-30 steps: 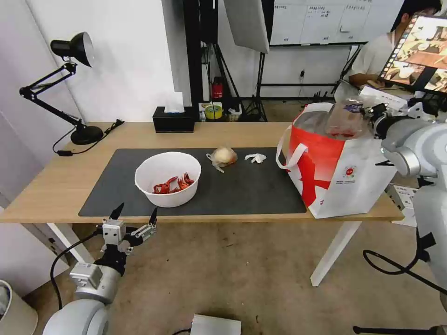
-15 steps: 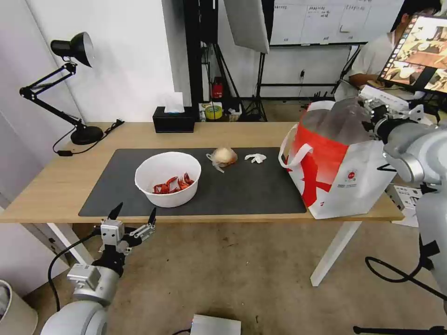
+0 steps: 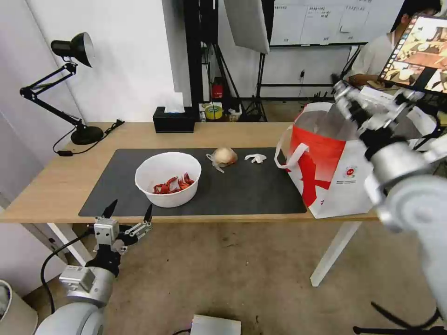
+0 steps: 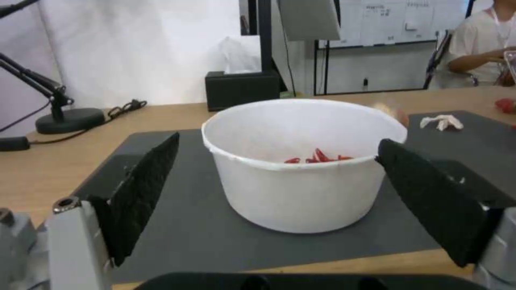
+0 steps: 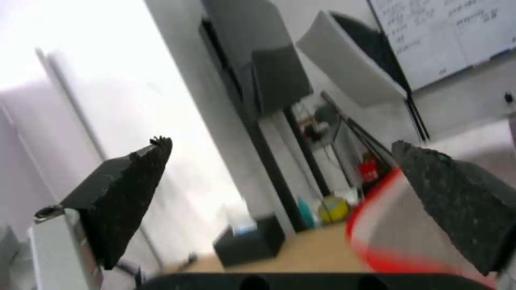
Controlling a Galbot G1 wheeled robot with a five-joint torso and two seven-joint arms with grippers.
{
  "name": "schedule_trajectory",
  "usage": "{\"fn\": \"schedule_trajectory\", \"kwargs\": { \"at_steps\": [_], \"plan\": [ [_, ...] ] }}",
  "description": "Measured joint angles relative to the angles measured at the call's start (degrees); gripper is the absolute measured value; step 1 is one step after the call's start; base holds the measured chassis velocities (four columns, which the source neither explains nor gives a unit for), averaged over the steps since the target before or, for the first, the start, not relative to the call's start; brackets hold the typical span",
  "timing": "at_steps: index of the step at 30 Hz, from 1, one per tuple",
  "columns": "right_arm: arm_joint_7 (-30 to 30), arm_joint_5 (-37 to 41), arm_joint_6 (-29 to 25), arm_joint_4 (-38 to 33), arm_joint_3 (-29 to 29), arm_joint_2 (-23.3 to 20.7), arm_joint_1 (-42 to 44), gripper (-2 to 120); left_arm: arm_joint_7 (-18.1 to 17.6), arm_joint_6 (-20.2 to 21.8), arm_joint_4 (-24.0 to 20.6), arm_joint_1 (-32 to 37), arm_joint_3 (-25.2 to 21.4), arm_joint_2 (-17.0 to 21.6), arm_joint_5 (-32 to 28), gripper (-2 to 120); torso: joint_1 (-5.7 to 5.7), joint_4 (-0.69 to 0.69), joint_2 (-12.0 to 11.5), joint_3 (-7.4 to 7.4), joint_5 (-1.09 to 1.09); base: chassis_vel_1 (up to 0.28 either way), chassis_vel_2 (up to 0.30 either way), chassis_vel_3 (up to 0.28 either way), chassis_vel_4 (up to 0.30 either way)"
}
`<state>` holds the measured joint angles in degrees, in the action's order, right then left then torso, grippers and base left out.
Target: Pick up the trash from the table and place it into the takeout bag.
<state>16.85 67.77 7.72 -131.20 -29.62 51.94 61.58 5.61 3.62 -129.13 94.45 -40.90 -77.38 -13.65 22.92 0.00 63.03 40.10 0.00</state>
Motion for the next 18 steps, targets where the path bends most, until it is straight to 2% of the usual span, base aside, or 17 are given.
{"fn": "schedule_trajectory", "kwargs": {
  "at_steps": [5, 9, 12, 13, 18],
  "plan": [
    [-2.16, -6.41, -0.96, -1.36, 0.58, 2.14, 6.29, 100, -0.01, -0.42, -0.02, 0.13, 0.13, -0.45, 0.07, 100, 0.00, 0.00, 0.00, 0.00, 0.00, 0.000, 0.000, 0.000, 0.000],
    [-3.66, -10.68, -1.65, -1.50, 0.28, 5.51, 10.87, 100, -0.01, -0.68, -0.02, 0.33, 0.27, -0.72, 0.13, 100, 0.00, 0.01, 0.00, 0.00, 0.00, 0.000, 0.000, 0.000, 0.000],
    [-5.03, -17.84, -3.62, -0.85, 0.09, 10.48, 15.78, 100, -0.01, -0.87, -0.02, 0.66, 0.16, -0.99, 0.32, 100, 0.00, 0.00, 0.00, 0.00, 0.00, 0.000, 0.000, 0.000, 0.000],
    [-5.03, -17.84, -3.62, -0.85, 0.09, 10.48, 15.78, 100, -0.01, -0.87, -0.02, 0.66, 0.16, -0.99, 0.32, 100, 0.00, 0.00, 0.00, 0.00, 0.00, 0.000, 0.000, 0.000, 0.000],
    [-6.31, -27.52, -6.76, 1.07, 0.66, 14.77, 19.46, 100, -0.07, -1.02, 0.36, 0.67, -0.52, -1.52, 2.76, 100, -0.01, 0.00, 0.00, 0.00, 0.00, 0.000, 0.000, 0.000, 0.000]
  ]
}}
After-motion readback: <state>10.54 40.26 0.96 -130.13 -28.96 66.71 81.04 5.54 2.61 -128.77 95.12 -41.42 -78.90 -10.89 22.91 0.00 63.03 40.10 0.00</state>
